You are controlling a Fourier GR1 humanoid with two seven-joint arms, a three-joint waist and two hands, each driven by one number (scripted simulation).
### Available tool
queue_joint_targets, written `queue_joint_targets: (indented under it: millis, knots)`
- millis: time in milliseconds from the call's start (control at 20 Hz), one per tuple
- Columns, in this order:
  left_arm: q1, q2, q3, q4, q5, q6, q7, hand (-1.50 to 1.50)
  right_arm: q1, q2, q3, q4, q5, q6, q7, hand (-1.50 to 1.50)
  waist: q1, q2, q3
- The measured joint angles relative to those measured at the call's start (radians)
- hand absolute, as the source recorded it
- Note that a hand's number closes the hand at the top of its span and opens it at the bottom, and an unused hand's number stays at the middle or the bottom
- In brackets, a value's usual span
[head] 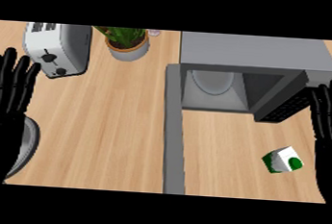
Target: Pick up the milk, place it into the microwave and close the microwave
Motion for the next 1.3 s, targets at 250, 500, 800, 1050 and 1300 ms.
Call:
queue_joint_targets:
  millis: [250,500,800,1050,1300]
  knots:
    - [-0.005,0.033,0.081,0.025,0.055,-0.034,-0.002,-1.50,0.091,-0.024,-0.032,0.000,-0.028,0.070,-0.082,-1.50,-0.005,0.007,-0.007]
    - [0.000,0.025,0.123,0.067,0.132,-0.035,0.064,-1.50,0.188,-0.023,-0.006,-0.015,-0.178,0.186,-0.090,-1.50,-0.009,0.009,-0.009]
    - [0.137,-0.010,0.130,0.027,0.168,-0.070,0.033,-1.50,0.314,-0.007,0.031,-0.062,-0.241,0.268,-0.109,-1.50,-0.006,0.009,-0.010]
    - [0.208,-0.023,0.142,-0.007,0.190,-0.105,0.012,-1.50,0.358,0.026,0.038,-0.076,-0.196,0.260,-0.140,-1.50,-0.004,0.009,-0.010]
    - [0.318,-0.047,0.138,-0.065,0.200,-0.146,-0.023,-1.50,0.381,0.042,0.002,-0.065,-0.130,0.224,-0.179,-1.50,-0.002,0.009,-0.010]
